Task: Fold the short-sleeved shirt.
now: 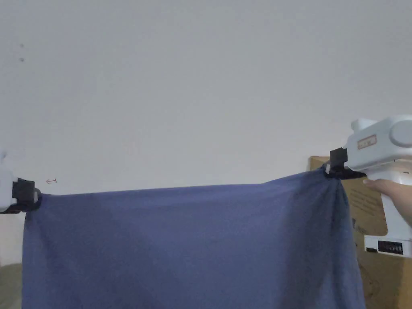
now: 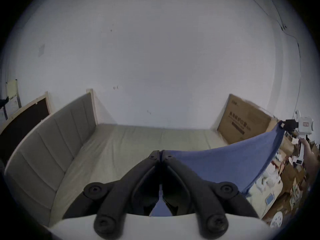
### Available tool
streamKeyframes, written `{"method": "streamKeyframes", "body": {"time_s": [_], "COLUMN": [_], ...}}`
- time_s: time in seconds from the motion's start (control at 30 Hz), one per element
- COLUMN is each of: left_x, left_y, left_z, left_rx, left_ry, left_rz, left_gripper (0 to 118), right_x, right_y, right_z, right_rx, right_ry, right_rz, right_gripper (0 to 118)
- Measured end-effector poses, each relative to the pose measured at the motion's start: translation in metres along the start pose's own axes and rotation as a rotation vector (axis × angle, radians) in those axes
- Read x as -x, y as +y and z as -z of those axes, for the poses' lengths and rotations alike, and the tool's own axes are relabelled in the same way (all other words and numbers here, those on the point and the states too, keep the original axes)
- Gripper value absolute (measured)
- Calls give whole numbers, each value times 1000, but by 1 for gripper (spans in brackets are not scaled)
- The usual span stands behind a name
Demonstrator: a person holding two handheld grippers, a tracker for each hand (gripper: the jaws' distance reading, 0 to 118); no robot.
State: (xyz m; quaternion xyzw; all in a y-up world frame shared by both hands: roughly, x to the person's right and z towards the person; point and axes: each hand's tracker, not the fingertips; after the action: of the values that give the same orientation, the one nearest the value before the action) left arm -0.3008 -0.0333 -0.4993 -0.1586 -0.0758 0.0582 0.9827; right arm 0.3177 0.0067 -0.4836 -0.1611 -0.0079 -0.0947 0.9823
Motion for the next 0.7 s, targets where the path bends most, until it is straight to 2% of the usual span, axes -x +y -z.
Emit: {"method": "streamKeyframes", "body": {"time_s": [0.2,0.33,0.43,0.57,0.67,0.7], "left_x": [-3,-9,-9,-11,-8,-10], "left_y": [56,73,75,52,12,-8], "left_z": [35,62,82,108,132,139], "left_rx": [-104,-164,-201,-209,-130,-87], "left_ry": [31,63,70,94,110,110], "left_rz": [-1,26,4,-2,7,14], "left_gripper": [0,0,0,0,0,0], "right_x": [22,36,43,40,26,19], "right_y": [68,86,87,53,-6,-34], "right_z": [26,43,61,88,115,124], "right_rx": [-163,-270,-284,-297,-248,-187], "right_ry": [-45,-85,-130,-155,-177,-170], "right_rz": [-57,-100,-143,-176,-149,-129], "right_gripper": [0,0,0,0,0,0]}}
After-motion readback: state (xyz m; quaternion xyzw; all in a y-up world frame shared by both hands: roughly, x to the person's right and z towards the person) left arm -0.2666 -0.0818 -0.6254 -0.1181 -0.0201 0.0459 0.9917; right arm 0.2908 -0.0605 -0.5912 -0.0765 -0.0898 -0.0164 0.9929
